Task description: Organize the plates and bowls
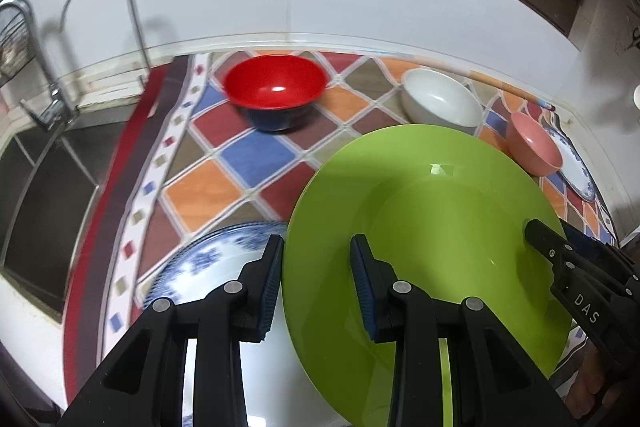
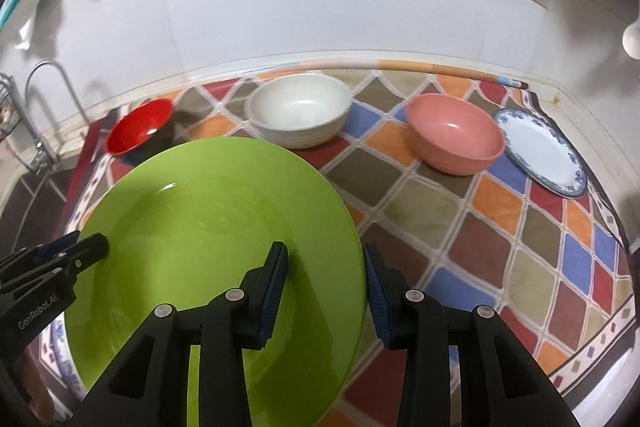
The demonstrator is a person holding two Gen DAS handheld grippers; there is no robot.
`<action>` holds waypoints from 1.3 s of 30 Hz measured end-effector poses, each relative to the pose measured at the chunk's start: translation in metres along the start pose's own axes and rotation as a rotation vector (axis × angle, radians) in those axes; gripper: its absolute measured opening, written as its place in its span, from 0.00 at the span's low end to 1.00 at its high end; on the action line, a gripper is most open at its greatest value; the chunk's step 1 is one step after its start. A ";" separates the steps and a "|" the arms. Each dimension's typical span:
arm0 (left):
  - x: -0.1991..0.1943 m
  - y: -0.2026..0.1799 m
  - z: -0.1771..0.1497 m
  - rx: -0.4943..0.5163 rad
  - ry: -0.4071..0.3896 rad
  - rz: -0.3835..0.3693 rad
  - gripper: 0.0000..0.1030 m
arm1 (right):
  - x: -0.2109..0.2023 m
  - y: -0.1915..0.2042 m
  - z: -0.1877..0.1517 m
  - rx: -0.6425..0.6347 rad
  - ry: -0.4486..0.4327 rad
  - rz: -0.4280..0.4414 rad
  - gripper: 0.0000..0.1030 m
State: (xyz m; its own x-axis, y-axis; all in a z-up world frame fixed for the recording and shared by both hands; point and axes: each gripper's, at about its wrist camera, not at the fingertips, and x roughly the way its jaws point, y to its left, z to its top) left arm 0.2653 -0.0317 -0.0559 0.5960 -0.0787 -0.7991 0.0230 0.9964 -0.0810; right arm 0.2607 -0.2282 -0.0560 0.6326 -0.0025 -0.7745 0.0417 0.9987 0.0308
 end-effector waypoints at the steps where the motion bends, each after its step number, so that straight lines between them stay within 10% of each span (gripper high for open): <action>1: -0.003 0.008 -0.003 -0.008 -0.001 0.005 0.33 | -0.002 0.007 -0.002 -0.006 0.000 0.005 0.38; 22: -0.011 0.103 -0.043 -0.067 0.067 0.070 0.33 | -0.009 0.119 -0.032 -0.102 0.061 0.074 0.38; 39: 0.018 0.114 -0.056 -0.023 0.154 0.028 0.33 | 0.015 0.133 -0.064 -0.063 0.150 0.029 0.38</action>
State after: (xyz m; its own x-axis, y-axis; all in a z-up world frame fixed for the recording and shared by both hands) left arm 0.2337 0.0785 -0.1131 0.4659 -0.0560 -0.8831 -0.0119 0.9975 -0.0695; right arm 0.2260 -0.0920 -0.1042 0.5103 0.0297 -0.8595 -0.0271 0.9995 0.0185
